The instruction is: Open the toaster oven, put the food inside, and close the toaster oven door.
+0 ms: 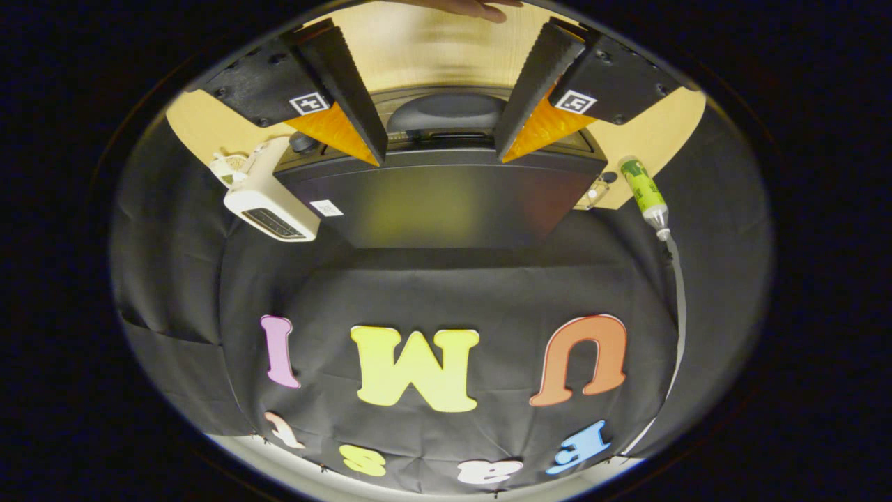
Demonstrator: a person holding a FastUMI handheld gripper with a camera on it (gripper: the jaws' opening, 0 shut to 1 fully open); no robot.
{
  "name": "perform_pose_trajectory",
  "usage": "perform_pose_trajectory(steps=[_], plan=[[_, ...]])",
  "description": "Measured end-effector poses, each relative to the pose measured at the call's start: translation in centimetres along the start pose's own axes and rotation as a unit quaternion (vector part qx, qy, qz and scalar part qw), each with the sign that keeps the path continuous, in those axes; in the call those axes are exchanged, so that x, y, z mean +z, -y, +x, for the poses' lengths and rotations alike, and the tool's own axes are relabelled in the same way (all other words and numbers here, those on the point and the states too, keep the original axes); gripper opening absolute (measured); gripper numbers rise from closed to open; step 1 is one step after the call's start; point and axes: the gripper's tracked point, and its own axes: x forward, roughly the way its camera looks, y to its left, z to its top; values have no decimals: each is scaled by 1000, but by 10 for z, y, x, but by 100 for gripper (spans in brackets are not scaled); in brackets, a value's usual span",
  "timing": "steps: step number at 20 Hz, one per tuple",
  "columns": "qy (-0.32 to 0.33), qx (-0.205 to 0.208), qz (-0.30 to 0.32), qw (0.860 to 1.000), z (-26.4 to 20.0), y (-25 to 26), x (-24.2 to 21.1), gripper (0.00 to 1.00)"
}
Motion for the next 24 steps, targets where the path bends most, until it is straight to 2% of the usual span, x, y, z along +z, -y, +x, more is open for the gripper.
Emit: perform_pose_trajectory(steps=[4, 10, 15, 24], plan=[[-16, 4, 7, 1000, 10, -2, -9, 100], [3, 16, 9, 1000, 10, -3, -9, 100], [25, 16, 10, 999, -4, -2, -19, 100], [6, 18, 21, 1000, -36, 0, -52, 100]])
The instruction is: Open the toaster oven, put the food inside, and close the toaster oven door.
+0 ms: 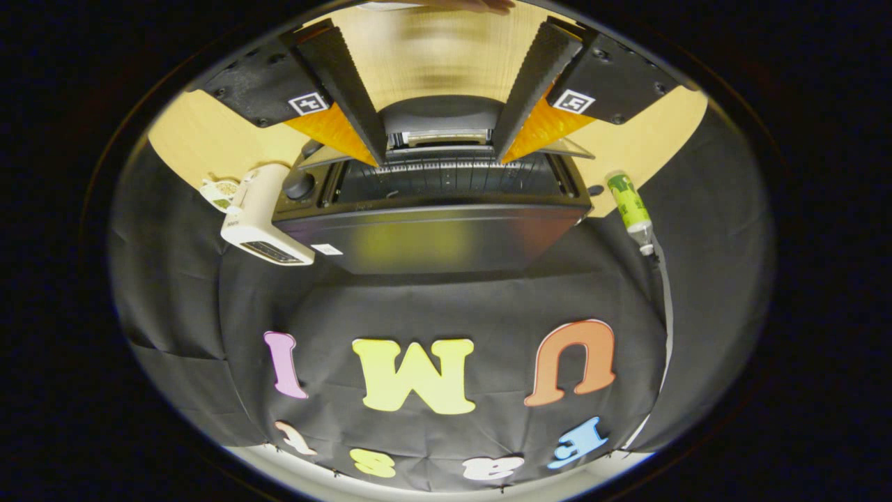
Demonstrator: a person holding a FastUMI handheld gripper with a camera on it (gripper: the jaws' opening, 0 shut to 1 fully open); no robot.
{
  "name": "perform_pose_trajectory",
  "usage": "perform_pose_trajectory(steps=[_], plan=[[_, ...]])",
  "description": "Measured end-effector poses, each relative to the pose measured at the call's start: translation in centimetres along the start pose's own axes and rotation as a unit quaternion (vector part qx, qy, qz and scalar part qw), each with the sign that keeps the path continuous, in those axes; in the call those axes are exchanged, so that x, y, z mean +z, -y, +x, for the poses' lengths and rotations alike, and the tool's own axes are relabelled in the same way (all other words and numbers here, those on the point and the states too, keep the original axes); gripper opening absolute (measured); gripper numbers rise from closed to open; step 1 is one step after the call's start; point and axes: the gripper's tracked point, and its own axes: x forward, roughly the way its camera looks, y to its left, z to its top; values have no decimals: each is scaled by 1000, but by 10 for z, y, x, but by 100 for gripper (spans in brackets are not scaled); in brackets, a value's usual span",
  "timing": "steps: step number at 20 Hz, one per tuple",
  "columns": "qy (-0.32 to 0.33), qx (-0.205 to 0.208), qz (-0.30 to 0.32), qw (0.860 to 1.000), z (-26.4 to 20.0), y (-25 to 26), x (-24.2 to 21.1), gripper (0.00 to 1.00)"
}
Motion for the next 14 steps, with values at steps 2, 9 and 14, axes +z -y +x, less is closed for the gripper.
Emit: perform_pose_trajectory(steps=[2, 9, 14], plan=[[-5, 6, 5, 1000, -6, 1, -8, 100], [-23, 14, 4, 1000, -20, 4, -37, 100], [-53, 6, -16, 998, -30, 5, -66, 100]])
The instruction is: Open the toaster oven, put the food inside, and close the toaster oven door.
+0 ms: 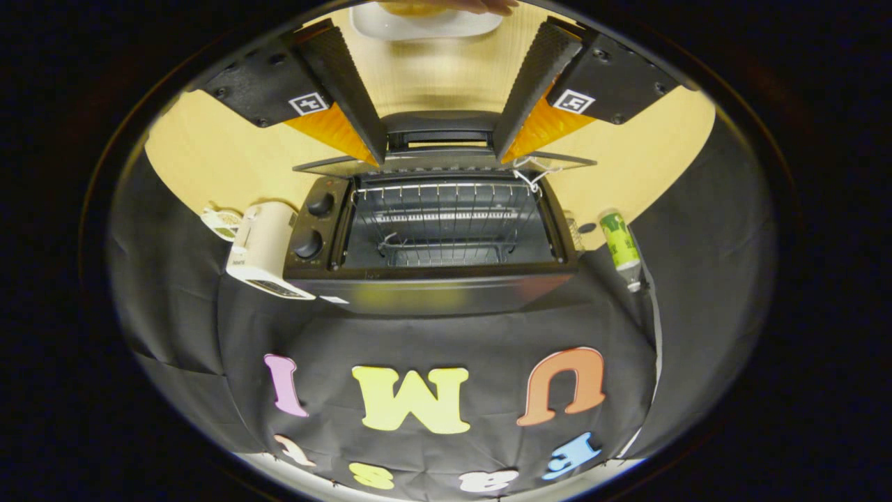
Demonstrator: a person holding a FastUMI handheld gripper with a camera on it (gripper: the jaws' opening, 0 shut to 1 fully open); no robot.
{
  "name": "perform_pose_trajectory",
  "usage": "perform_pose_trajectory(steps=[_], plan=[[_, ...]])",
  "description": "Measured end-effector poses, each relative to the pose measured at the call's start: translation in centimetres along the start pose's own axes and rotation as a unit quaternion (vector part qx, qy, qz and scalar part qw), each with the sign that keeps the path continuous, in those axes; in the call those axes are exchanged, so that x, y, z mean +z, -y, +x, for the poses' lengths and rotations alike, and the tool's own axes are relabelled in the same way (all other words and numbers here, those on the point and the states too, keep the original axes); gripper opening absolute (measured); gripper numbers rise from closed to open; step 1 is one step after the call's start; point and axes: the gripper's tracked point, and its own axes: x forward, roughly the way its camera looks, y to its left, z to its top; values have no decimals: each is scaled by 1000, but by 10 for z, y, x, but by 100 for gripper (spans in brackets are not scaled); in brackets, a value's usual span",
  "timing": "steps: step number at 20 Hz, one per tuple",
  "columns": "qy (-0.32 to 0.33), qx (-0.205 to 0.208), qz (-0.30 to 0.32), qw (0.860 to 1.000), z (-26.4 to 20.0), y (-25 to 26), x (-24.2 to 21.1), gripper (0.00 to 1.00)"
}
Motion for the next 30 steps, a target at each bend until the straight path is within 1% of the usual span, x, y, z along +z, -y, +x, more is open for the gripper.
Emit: perform_pose_trajectory(steps=[8, 10, 12, 13, 14, 15, 16, 17, 21, 24, 30], plan=[[-51, -2, 3, 999, 0, 3, -41, 100], [-81, -1, 16, 997, 3, 4, -58, 100], [-128, 2, 37, 991, 7, 5, -79, 100], [-102, -1, 39, 994, 7, 5, -67, 100], [-125, -1, 32, 992, 6, 3, -74, 100], [-111, -2, 21, 994, 7, 2, -71, 100], [-121, -1, 11, 993, 4, 3, -75, 100], [-114, 3, 5, 993, 4, 4, -74, 100], [-99, 8, 28, 995, -10, 16, -72, 100], [-97, 26, 49, 994, -30, 19, -77, 100], [-85, 69, 62, 992, -84, 13, -95, 100]])
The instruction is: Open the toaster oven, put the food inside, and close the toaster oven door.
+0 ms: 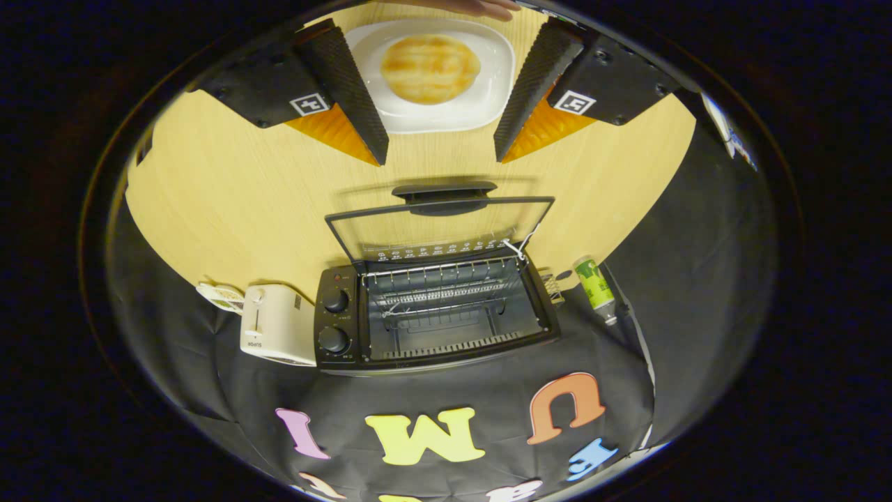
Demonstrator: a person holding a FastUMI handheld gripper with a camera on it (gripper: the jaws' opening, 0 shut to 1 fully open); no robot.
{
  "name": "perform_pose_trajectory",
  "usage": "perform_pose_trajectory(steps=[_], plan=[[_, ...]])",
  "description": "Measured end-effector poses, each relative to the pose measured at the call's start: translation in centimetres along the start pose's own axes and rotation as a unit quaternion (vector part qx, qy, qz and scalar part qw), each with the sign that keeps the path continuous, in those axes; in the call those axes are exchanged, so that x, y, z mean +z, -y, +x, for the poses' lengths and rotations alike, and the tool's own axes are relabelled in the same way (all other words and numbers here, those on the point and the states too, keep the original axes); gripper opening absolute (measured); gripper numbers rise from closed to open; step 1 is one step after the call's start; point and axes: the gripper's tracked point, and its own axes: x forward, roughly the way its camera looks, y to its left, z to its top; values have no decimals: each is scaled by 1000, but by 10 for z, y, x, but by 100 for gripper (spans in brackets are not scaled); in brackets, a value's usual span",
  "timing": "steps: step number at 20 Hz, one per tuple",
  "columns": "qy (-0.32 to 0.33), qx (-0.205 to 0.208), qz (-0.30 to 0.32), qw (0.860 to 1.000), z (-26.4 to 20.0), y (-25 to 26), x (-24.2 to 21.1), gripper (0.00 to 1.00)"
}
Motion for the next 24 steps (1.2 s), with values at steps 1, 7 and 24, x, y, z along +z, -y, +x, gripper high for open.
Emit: perform_pose_trajectory(steps=[1, 7, 24], plan=[[1, 6, 2, 1000, -8, -4, -7, 100], [66, -7, 30, 997, -43, -2, -44, 100], [133, -68, -42, 988, -29, 16, -69, 100]])
